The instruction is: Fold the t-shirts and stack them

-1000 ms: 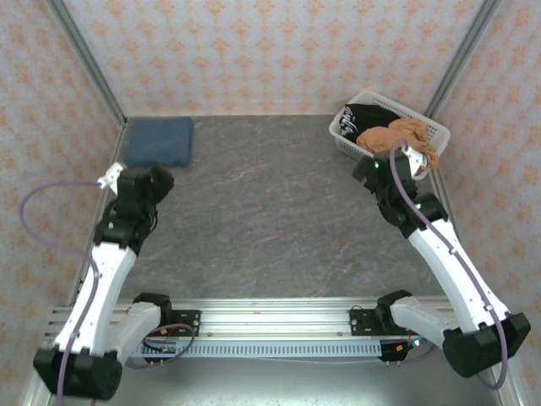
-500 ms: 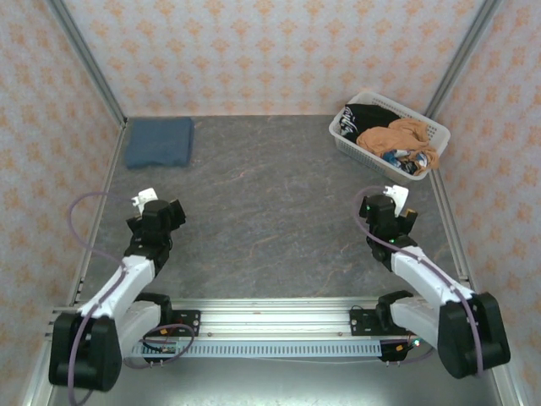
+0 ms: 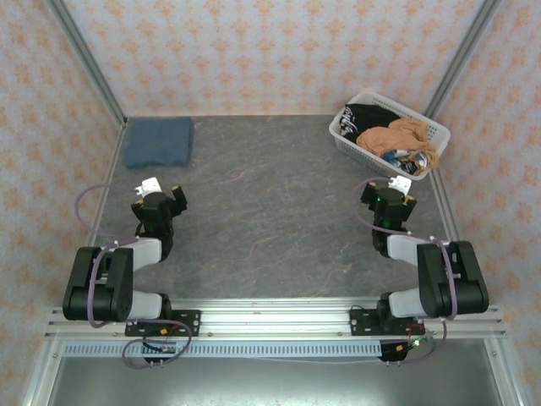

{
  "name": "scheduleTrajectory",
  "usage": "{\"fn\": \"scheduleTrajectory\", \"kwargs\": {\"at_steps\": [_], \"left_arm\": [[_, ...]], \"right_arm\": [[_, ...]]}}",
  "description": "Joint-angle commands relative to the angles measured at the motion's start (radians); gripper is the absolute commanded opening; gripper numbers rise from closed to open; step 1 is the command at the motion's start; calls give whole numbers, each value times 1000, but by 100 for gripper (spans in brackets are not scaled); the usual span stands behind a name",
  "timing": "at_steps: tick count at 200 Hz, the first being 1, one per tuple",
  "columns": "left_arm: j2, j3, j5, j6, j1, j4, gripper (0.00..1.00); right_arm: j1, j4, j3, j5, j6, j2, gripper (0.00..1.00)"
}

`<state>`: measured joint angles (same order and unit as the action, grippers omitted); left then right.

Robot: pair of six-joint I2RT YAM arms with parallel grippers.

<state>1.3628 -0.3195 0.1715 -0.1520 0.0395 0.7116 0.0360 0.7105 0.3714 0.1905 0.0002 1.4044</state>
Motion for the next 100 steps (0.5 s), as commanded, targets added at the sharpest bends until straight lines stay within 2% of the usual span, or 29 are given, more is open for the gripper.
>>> {"fn": "scheduleTrajectory", "kwargs": {"at_steps": [1, 10, 16, 27, 36, 45, 53, 61, 100], "left_arm": [[32, 20, 11, 68, -42, 159, 100], [100, 18, 19, 90, -61, 228, 100], [138, 7, 15, 102, -63, 251, 100], [106, -57, -11, 98, -64, 76, 100], [136, -45, -9, 107, -63, 156, 100], [116, -71, -7, 95, -62, 63, 100], [133, -71, -6, 104, -62, 101, 100], [121, -79, -9, 99, -62, 60, 100], [129, -80, 0, 106, -67, 75, 100]], "right_arm": [[-30, 177, -35, -70, 22, 74, 99], [-30, 232, -38, -80, 16, 113, 99], [-30, 208, -27, -90, 11, 117, 99], [-31, 129, 0, -101, 10, 99, 99], [-31, 159, -2, -100, 9, 117, 99], [-31, 97, 21, -92, 10, 108, 99], [-30, 104, 26, -89, 9, 117, 99], [-29, 95, 29, -89, 9, 118, 99], [-16, 99, 25, -72, -4, 112, 99]]}}
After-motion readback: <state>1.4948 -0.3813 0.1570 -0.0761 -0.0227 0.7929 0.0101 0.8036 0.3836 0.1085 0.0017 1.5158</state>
